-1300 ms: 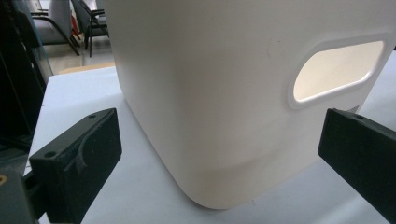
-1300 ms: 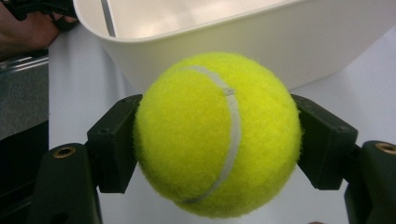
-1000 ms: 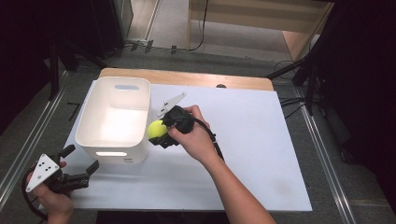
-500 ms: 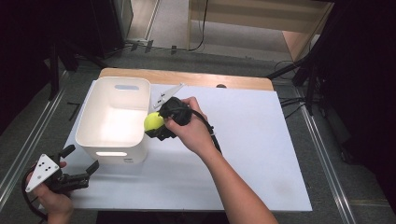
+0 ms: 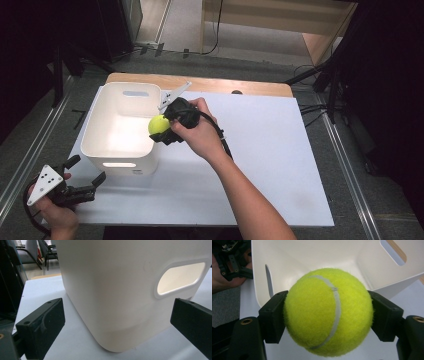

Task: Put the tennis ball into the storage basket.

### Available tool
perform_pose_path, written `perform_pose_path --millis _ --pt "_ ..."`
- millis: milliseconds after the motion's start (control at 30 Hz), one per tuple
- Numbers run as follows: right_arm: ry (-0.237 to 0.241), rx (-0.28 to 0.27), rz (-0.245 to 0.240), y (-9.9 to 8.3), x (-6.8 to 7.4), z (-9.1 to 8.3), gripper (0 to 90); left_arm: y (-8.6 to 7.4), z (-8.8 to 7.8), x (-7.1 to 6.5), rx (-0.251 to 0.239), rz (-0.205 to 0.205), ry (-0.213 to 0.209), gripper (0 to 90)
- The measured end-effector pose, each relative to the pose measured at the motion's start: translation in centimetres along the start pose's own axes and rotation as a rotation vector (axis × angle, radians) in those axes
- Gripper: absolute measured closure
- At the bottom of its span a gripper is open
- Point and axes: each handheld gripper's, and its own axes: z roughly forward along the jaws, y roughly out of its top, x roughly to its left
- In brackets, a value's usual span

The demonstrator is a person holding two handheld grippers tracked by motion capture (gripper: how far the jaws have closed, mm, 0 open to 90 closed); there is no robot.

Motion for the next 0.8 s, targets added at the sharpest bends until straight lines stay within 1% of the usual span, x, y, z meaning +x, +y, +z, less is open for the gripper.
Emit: perform_pose_path --millis 267,367,433,467,667,800 --pt "0.007 -0.006 -0.011 1.1 0.3 0.3 23.6 0.0 0.0 0.0 -0.001 -0.002 0.001 0.0" --pt "0.01 -0.008 -0.021 1.6 0.4 0.5 23.6 0.0 0.0 0.0 -0.001 -0.002 0.001 0.0" --pt "0.015 -0.014 -0.038 2.0 0.5 0.9 23.6 0.0 0.0 0.0 -0.001 -0.002 0.0 0.0" --pt "0.015 -0.009 -0.029 2.1 0.6 0.9 23.6 0.0 0.0 0.0 0.0 -0.001 0.0 0.0" --pt "0.023 -0.01 -0.039 2.5 0.8 1.5 23.6 0.0 0.0 0.0 -0.001 -0.003 0.0 0.0" --pt "0.025 0.001 -0.042 2.9 0.9 2.1 23.5 0.0 0.1 0.0 -0.001 0.0 -0.001 0.0"
